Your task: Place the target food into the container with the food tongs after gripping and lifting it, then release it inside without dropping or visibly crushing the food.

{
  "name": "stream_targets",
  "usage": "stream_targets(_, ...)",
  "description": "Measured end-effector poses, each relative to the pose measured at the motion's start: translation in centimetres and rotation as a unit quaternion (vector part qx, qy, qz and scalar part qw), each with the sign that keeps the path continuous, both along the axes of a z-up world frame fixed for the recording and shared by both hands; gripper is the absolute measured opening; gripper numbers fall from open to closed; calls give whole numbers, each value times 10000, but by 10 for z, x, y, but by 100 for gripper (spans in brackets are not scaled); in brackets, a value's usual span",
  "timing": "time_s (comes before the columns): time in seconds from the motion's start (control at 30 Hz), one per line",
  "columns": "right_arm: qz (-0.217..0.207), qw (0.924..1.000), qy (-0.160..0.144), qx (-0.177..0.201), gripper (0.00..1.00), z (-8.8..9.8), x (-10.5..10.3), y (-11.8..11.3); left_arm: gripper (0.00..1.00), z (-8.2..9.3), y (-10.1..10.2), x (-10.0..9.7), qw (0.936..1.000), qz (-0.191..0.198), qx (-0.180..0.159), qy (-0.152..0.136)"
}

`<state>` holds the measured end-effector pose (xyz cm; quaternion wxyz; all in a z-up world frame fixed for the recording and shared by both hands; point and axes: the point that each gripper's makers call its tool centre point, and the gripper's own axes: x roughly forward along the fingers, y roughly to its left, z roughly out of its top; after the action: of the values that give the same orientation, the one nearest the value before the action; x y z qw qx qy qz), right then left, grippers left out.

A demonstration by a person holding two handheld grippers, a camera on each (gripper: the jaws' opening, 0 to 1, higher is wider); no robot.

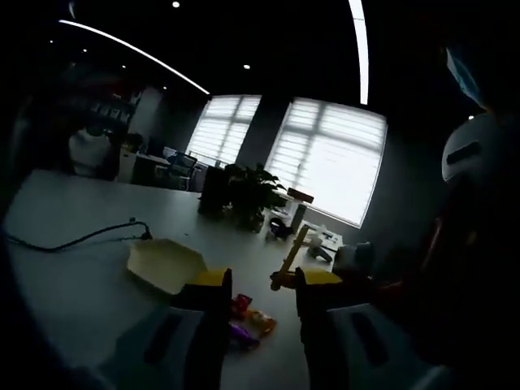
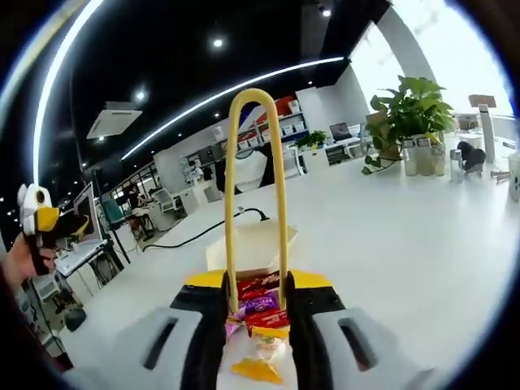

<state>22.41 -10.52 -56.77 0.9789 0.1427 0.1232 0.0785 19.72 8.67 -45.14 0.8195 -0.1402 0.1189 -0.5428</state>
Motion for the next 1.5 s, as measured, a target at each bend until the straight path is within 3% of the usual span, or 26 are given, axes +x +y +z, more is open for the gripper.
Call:
stream_targets(0.17,-384,9991,105,-143,25,-20,-1,-8,33,-2,1,0,10000,28,37,37)
stream_targets(0.7,-349,9982,496,27,25,-71,-6,16,32,-17,-3,-6,9990,-128,415,119)
stream_targets(0.83,-325,9983,383,-285,26,-71,-7,18,32,-21,-2,-8,9984,-141,534,96)
stream_targets(1.03,-285,9983,379,-343,26,-74,-9,19,31,-26,-5,-11,9977,-202,645,92)
stream_targets(1.4,-42,9966,586,-577,20,-81,-13,23,31,-33,-15,-18,9960,-373,812,77)
stream_targets(1.5,68,9967,799,-126,18,-82,-17,32,31,-36,-15,-19,9953,-400,883,71)
